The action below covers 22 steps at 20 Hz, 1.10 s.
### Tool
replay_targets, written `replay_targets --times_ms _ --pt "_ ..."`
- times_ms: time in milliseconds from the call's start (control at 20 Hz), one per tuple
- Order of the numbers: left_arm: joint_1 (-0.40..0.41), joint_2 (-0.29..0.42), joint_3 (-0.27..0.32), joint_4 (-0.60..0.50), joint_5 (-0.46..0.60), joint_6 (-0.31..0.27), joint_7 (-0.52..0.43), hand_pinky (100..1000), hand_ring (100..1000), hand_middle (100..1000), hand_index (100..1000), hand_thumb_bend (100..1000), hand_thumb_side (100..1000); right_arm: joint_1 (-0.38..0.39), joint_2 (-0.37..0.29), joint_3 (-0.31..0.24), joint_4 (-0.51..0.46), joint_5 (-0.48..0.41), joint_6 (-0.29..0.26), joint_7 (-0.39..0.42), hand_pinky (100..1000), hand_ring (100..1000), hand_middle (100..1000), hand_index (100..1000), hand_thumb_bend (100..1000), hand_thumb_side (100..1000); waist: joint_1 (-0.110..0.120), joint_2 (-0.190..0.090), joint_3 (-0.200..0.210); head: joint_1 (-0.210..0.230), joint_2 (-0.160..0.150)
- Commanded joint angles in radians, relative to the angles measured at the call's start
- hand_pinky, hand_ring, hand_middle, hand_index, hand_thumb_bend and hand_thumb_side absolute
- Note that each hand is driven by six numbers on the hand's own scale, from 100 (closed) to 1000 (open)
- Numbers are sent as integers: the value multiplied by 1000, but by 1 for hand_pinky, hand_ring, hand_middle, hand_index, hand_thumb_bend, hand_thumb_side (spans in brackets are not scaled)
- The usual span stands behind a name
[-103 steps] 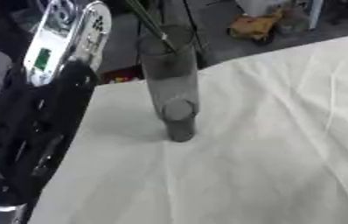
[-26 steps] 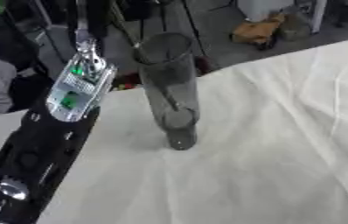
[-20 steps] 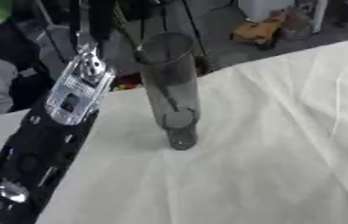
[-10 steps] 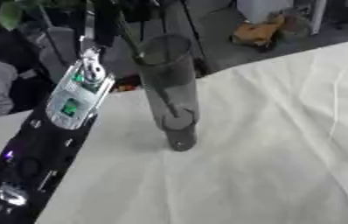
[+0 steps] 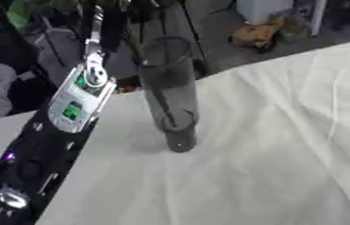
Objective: Arrange flowers into the vase.
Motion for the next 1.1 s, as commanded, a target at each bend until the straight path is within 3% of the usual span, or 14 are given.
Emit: replay_targets --times_ms 50,550,1100 --pt "-17 22 -3 -12 -13 -9 -51 264 617 724 577 100 1000 -9 -17 -10 -16 -6 1 -5 832 1000 785 803 100 1000 -10 -30 0 3 -5" --pt "-14 20 -9 -12 -70 -39 -186 332 703 821 670 100 1000 -10 -16 -11 -16 -7 2 -6 832 1000 785 803 100 1000 -7 -27 -1 4 -12" --pt "-6 23 -11 -9 -96 -43 -202 349 717 829 681 100 1000 -12 -15 -14 -16 -6 5 -10 832 1000 785 803 100 1000 -8 -24 6 4 -9"
